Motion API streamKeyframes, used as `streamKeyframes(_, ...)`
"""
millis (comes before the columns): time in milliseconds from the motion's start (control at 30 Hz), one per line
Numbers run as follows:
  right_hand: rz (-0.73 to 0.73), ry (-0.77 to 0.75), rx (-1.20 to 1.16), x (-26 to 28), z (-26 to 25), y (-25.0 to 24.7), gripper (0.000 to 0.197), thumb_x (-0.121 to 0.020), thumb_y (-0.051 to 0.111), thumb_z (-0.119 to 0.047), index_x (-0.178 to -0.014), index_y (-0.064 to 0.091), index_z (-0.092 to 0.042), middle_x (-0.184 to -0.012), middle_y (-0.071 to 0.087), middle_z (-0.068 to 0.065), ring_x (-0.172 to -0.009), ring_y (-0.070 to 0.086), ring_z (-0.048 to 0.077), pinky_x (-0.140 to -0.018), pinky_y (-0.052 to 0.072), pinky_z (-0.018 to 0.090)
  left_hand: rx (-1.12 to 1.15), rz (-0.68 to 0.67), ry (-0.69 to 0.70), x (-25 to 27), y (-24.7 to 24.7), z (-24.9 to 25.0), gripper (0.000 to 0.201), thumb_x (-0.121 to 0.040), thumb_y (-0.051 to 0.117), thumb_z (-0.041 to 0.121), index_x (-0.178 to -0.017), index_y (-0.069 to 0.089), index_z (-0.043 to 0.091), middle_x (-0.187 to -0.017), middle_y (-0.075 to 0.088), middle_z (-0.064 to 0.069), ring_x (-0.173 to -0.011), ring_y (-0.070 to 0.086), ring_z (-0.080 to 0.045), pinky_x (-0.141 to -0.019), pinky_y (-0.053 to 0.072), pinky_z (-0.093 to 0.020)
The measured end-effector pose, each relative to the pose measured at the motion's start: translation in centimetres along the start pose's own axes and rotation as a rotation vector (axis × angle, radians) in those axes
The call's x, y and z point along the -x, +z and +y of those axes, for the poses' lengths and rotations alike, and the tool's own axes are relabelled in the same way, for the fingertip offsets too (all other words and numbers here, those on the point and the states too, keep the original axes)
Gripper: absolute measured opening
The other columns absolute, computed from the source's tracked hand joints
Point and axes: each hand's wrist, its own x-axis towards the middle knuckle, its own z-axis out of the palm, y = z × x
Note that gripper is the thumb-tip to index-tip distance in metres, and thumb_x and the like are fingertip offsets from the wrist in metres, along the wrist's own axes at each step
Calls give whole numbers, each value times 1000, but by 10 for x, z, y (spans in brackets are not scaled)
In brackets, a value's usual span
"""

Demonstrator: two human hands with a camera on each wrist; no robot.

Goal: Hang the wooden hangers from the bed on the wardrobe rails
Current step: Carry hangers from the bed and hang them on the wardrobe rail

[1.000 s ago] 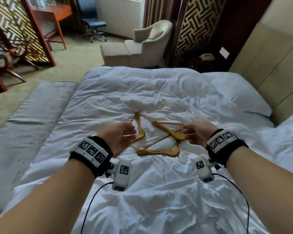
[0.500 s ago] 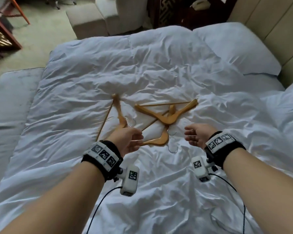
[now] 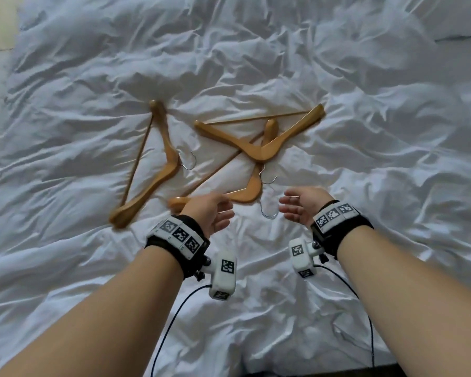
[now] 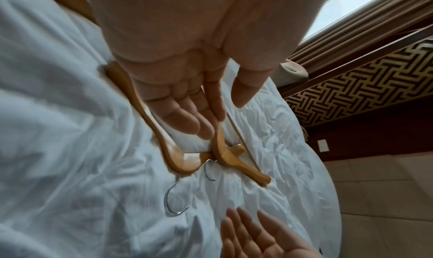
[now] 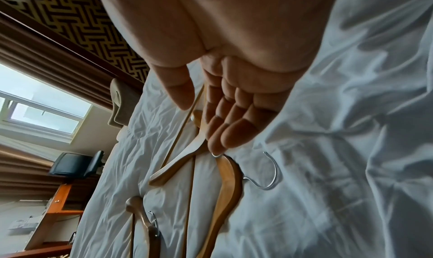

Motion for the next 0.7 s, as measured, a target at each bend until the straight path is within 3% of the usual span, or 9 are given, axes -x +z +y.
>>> streamKeyframes(167, -56, 70, -149, -30, 7, 20, 27, -97, 52, -37, -92, 55, -11, -102, 58, 11, -89, 63, 30, -70, 52, 38, 56, 35, -69, -11, -5, -24, 11, -95, 62, 16, -100, 67, 7, -86, 70, -6, -67, 68, -18, -58, 53, -27)
streamKeyframes(233, -68, 87, -194, -39, 8, 28, 34, -95, 55, -43, -103, 58, -10, -117, 56, 13, -98, 63, 32, -76, 53, 41, 84, 66, -74, -13, -11, -25, 9, -94, 63, 14, -99, 66, 7, -83, 70, -6, -68, 68, -19, -61, 54, -27)
streamKeyframes(300, -82, 98, -235, -48, 7, 36, 47, -95, 53, -46, -124, 56, -10, -134, 49, 14, -108, 60, 33, -85, 53, 44, 104, 82, -75, -14, -16, -24, 7, -93, 64, 13, -97, 66, 7, -82, 70, -6, -70, 68, -20, -62, 55, -27)
streamKeyframes(400, -112, 116, -338, -59, 6, 47, 61, -96, 48, -50, -146, 41, -17, -156, 31, 10, -129, 47, 37, -105, 43, 49, 124, 85, -73, -15, -21, -22, 6, -93, 63, 13, -94, 65, 8, -82, 69, -6, -73, 68, -21, -63, 54, -27)
streamKeyframes(533, -143, 121, -498, -68, 7, 54, 67, -96, 45, -52, -154, 28, -24, -164, 11, 2, -144, 27, 38, -115, 31, 50, 140, 74, -80, -16, -23, -27, 5, -94, 63, 14, -93, 65, 9, -80, 69, -4, -71, 67, -19, -63, 53, -26)
streamKeyframes(600, -149, 112, -564, -73, 5, 56, 66, -96, 44, -49, -154, 27, -23, -164, 12, 1, -145, 25, 37, -115, 30, 48, 148, 67, -84, -15, -22, -30, 7, -94, 63, 15, -94, 65, 9, -81, 69, -4, -70, 67, -18, -62, 53, -26)
streamKeyframes(700, -147, 91, -593, -74, 2, 58, 57, -94, 49, -43, -144, 45, -15, -153, 36, 5, -132, 43, 33, -108, 39, 44, 161, 67, -85, -14, -23, -35, 8, -94, 62, 16, -95, 66, 8, -84, 69, -5, -72, 68, -19, -61, 54, -26)
